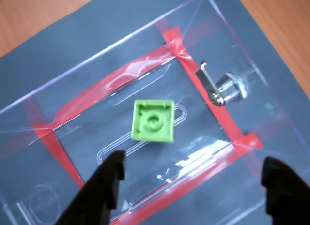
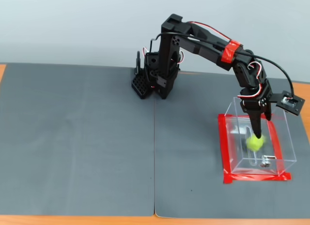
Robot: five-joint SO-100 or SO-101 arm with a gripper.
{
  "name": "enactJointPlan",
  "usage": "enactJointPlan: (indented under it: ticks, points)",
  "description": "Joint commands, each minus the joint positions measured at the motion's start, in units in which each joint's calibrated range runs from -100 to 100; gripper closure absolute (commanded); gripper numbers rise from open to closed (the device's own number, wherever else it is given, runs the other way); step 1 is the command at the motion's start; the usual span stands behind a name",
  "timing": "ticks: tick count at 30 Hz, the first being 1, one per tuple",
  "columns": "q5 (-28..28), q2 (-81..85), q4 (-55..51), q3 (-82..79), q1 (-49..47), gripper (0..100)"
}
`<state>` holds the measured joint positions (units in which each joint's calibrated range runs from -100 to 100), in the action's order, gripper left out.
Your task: Pick the green lego block and place it into the transparent box
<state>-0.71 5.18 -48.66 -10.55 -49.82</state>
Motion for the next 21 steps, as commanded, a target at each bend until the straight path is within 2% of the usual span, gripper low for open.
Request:
enactJointPlan:
  ticks: [1, 10, 21]
  points:
    - [0.0, 1.6, -0.1, 3.6, 0.0, 70]
    - [-0.5, 10.0, -0.1, 3.6, 2.4, 85]
    - [-0.4, 23.1, -0.2, 3.4, 11.2, 94]
